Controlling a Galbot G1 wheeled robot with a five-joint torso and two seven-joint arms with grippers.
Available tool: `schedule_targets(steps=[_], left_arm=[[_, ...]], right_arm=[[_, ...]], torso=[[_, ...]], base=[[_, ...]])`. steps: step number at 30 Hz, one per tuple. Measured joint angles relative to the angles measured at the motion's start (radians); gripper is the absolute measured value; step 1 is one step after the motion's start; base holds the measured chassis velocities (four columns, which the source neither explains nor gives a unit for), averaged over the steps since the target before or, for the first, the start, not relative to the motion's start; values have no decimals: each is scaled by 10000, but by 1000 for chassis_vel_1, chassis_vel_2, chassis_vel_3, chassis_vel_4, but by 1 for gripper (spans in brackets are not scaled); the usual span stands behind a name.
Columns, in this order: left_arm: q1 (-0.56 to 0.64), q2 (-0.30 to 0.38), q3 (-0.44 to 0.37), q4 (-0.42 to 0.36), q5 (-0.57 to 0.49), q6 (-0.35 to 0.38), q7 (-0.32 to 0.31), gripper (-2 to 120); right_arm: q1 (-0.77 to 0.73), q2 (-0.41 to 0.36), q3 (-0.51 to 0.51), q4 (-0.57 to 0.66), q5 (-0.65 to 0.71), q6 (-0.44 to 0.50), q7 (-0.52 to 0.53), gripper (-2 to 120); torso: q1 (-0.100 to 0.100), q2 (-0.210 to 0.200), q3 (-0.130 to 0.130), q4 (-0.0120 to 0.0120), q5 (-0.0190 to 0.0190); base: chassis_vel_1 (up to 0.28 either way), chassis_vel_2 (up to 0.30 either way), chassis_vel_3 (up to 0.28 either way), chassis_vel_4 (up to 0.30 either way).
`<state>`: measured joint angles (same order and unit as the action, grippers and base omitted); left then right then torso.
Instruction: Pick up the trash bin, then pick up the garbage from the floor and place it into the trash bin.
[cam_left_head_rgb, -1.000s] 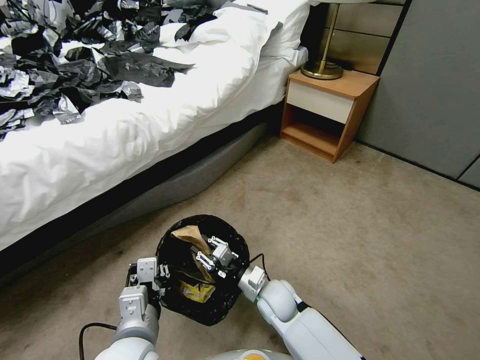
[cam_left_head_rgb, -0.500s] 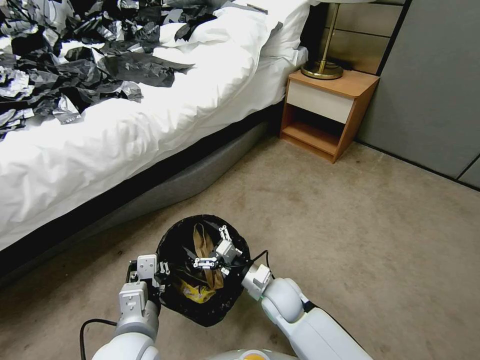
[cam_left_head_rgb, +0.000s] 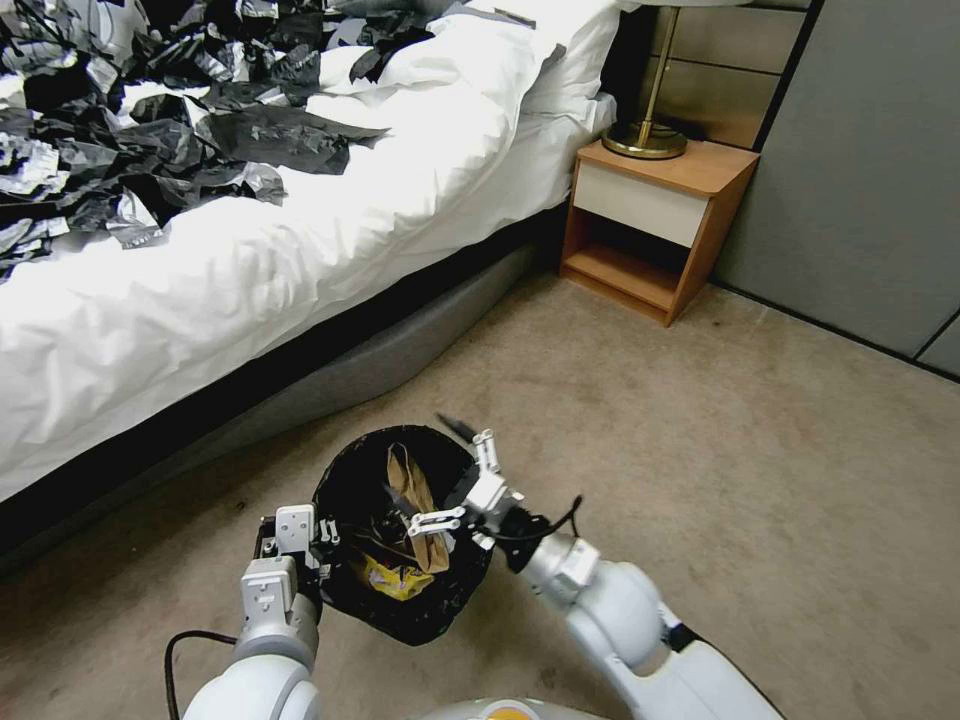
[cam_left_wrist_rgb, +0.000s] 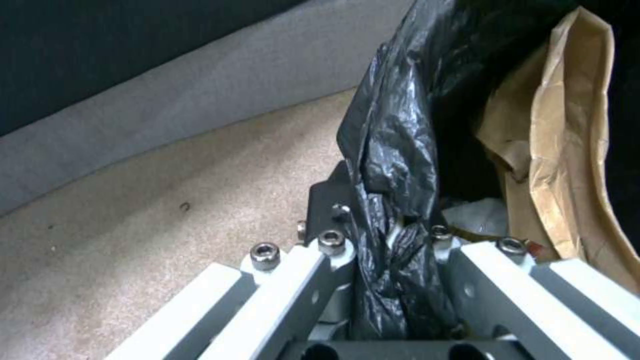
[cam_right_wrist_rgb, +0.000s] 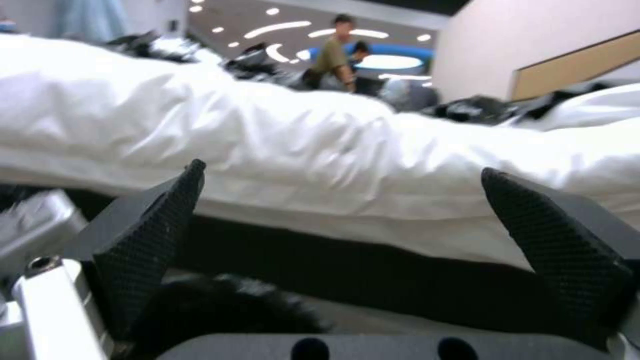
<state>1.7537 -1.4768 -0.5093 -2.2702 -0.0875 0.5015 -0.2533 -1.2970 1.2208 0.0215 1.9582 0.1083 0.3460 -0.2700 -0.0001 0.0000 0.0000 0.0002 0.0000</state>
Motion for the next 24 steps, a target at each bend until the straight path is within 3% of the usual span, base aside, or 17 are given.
schedule_targets(steps=[3, 8, 15, 24], left_arm=[[10, 12, -40, 24, -15, -3, -11, 3], [167, 33, -59, -61, -81, -3, -40, 3], [405, 37, 2, -435, -61, 35, -41, 3], [636, 78, -147, -701, -15, 44, -47, 3]], right_arm=[[-1014, 272, 579, 803, -418, -65, 1092, 100], [-2575, 1119, 1543, 670, -1276, 236, 2528, 100], [-2922, 1611, 2052, -186, -1408, 740, 2656, 100], [-2614, 1690, 2079, -230, -1231, 384, 2871, 100]], torso=[[0, -1, 0, -2, 0], [0, 0, 0, -4, -2], [2, 0, 0, -2, 0], [1, 0, 0, -1, -1]], base=[[0, 0, 0, 0], [0, 0, 0, 0], [0, 0, 0, 0], [16, 14, 12, 20]])
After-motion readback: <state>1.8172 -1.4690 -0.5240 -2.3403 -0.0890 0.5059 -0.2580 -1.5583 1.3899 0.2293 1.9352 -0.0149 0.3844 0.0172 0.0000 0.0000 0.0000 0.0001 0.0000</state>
